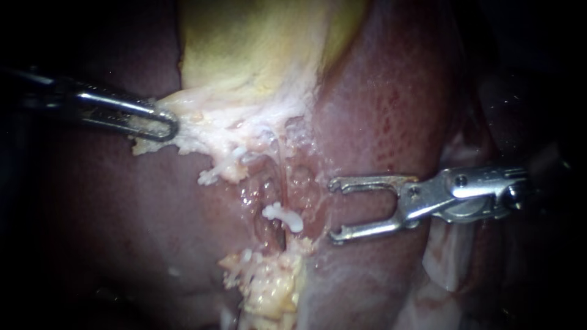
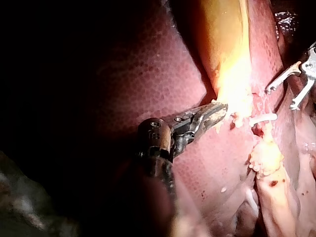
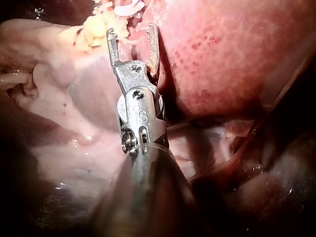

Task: Going back first clip right tube

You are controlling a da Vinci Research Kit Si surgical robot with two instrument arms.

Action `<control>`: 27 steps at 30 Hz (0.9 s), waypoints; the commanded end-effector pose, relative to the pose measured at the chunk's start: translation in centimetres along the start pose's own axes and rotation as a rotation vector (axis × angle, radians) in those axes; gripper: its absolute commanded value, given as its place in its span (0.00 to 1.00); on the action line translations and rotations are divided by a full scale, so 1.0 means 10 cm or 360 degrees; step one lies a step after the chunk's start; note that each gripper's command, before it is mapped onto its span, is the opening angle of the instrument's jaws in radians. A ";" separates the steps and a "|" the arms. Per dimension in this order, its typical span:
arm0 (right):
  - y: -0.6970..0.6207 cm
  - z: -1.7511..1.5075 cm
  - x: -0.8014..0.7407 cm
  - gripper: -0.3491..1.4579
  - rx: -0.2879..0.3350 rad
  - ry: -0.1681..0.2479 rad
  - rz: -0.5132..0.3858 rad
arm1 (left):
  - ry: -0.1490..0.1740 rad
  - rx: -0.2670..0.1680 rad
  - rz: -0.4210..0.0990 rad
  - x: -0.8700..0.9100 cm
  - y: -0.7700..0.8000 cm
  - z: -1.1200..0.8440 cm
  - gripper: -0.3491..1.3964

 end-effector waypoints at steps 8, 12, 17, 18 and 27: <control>0.004 -0.019 0.015 0.47 0.0007 0.0003 -0.0065 | 0.0000 0.0000 0.0000 0.000 0.000 0.001 0.00; 0.005 -0.021 0.017 0.47 0.0008 0.0003 -0.0090 | 0.0002 0.0004 -0.0001 0.000 0.000 0.004 0.00; 0.005 -0.022 0.017 0.47 0.0009 0.0003 -0.0100 | 0.0003 0.0008 0.0005 -0.005 -0.001 0.018 0.00; 0.006 -0.022 0.017 0.47 0.0009 0.0003 -0.0099 | 0.0002 0.0006 0.0006 -0.006 -0.002 0.021 0.00; 0.008 -0.027 0.022 0.47 0.0009 0.0004 -0.0121 | -0.0010 -0.0012 0.0025 -0.010 -0.017 0.051 0.00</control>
